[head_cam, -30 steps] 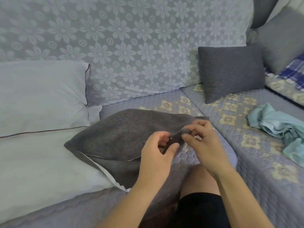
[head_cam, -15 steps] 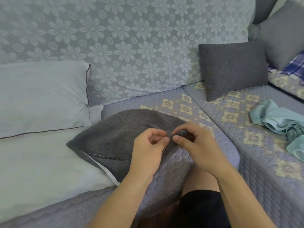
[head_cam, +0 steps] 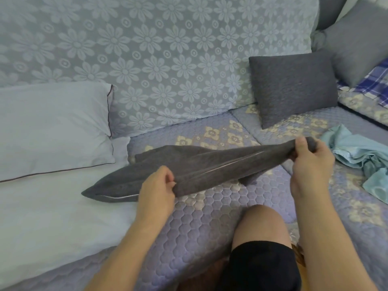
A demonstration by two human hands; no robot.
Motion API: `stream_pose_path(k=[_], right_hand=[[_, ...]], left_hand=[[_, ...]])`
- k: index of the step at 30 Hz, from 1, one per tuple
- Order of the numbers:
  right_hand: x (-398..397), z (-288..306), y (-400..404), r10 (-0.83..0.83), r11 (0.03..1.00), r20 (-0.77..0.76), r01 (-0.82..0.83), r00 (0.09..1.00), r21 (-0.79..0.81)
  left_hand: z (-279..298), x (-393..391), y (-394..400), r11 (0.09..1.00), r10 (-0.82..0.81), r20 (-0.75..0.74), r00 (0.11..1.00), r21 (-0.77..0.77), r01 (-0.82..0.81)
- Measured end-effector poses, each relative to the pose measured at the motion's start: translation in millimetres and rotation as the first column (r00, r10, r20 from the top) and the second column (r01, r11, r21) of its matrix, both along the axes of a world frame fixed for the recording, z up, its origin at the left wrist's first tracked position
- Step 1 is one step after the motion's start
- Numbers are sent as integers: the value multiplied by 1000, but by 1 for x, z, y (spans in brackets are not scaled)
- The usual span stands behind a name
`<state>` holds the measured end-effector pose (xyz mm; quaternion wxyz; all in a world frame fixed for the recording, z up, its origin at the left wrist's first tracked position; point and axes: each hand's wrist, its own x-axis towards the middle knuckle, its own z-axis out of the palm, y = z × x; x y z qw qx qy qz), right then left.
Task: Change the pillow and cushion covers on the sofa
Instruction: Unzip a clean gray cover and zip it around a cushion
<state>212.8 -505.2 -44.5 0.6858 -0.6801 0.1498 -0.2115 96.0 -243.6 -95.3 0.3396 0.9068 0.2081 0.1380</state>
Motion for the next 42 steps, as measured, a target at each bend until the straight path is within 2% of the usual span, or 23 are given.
stream_pose_path(k=[1, 2, 3, 4, 5, 6, 7, 8, 11, 13, 15, 19, 21, 23, 25, 27, 30, 32, 33, 35, 37, 42], right_hand=[[3, -1, -2, -47, 995, -15, 45, 999, -94], [1, -1, 2, -10, 969, -2, 9, 1000, -246], [-3, -1, 14, 154, 904, 10, -136, 988, -406], [-13, 0, 34, 399, 740, -54, -356, 915, -571], [-26, 0, 59, 607, 466, -208, -555, 767, -689], [-40, -4, 82, 698, 169, -367, -639, 615, -750], [-50, -12, 101, 731, -42, -441, -611, 520, -790], [-56, -21, 114, 748, -121, -438, -547, 498, -828], [-59, -36, 125, 727, -46, -334, -444, 599, -895], [-60, -41, 124, 706, -72, -339, -413, 622, -908], [-65, -42, 124, 688, -90, -340, -390, 641, -916], [-68, -33, 128, 680, -46, -302, -373, 668, -927], [-65, -29, 127, 698, 0, -283, -396, 658, -918], [-62, -26, 125, 743, 13, -329, -503, 583, -864], [-64, -26, 123, 790, 45, -339, -600, 511, -799], [-69, -29, 125, 801, 75, -294, -575, 521, -815], [-70, -42, 127, 757, 48, -307, -518, 576, -854], [-68, -50, 123, 730, 97, -297, -524, 615, -846], [-68, -51, 119, 733, 113, -307, -553, 607, -825], [-71, -49, 114, 777, 144, -337, -671, 532, -728], [-73, -44, 114, 824, 176, -327, -758, 463, -629], [-70, -48, 123, 849, 253, -155, -644, 506, -722]], left_hand=[[2, -3, 6, 1000, 13, 7, 1000, -1, -13], [7, -5, 10, 1000, 10, 25, 1000, -14, -10], [12, -7, 11, 999, -4, 44, 999, -36, 6], [18, -7, 9, 997, -23, 56, 998, -67, 27], [23, -8, 5, 994, -45, 63, 997, -95, 51], [27, -9, 1, 991, -70, 67, 995, -111, 77], [29, -10, -1, 989, -92, 75, 993, -111, 100], [29, -12, -3, 988, -111, 84, 990, -100, 119], [21, -17, 0, 989, -147, 76, 986, -4, 147], [15, -19, 3, 982, -165, 40, 986, 102, 160], [12, -20, 4, 977, -167, 21, 986, 139, 162], [11, -25, 6, 985, -159, 48, 986, 74, 155], [14, -24, 12, 990, -97, 86, 992, -94, 105], [18, -25, 18, 957, -19, 114, 993, -285, 51], [19, -27, 19, 932, -1, 124, 992, -360, 45], [17, -31, 17, 926, -27, 132, 991, -370, 75], [15, -34, 12, 930, -52, 129, 990, -356, 96], [14, -34, 13, 951, -40, 127, 991, -301, 77], [13, -35, 15, 959, -31, 128, 991, -274, 66], [12, -35, 17, 964, -27, 128, 991, -258, 60], [9, -35, 16, 950, -46, 120, 992, -302, 80], [5, -36, 15, 910, -80, 161, 984, -392, 138]])
